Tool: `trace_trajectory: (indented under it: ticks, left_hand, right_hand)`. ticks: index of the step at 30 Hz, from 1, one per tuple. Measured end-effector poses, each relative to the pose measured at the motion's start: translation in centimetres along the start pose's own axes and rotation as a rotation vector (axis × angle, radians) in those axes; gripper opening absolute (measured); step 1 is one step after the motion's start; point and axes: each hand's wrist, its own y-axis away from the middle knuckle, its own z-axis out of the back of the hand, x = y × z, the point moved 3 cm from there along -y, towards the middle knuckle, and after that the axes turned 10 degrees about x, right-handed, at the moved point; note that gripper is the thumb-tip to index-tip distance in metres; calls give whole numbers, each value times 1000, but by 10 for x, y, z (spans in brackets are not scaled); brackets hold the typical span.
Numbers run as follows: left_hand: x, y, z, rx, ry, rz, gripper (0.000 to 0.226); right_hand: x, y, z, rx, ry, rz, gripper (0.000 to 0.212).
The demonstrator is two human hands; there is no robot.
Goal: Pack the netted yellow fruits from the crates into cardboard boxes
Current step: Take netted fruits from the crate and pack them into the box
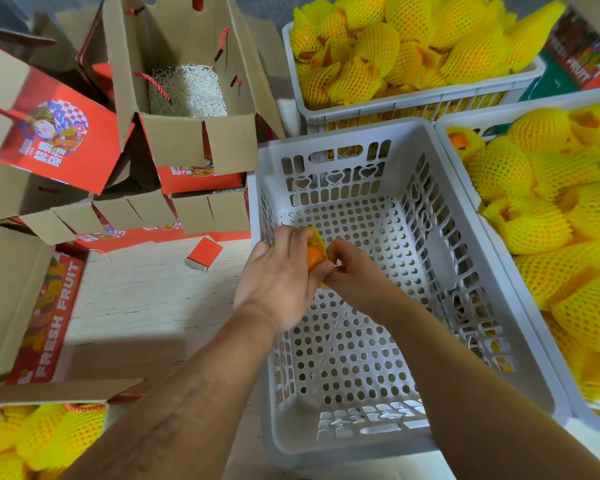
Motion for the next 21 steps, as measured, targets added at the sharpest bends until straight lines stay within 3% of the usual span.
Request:
trace_trajectory:
  ticks: [4,7,9,14,21]
  left_hand:
    - [1,-1,1,15,59,14,61]
    - [1,-1,4,42,94,4,62]
    - [0,-1,5,54,84,-7,66]
    - [0,-2,9,53,72,-61,69]
    - [2,-5,1,40,77,-33,41]
  right_hand:
    - [4,3,1,63,-168,63,25]
    - [5,7,-1,98,-113,94,61]
    - [6,6,-3,77,-15,114,71]
    - [3,5,9,24,-46,82,52]
    - [-4,4,20,136,-319,-61,48]
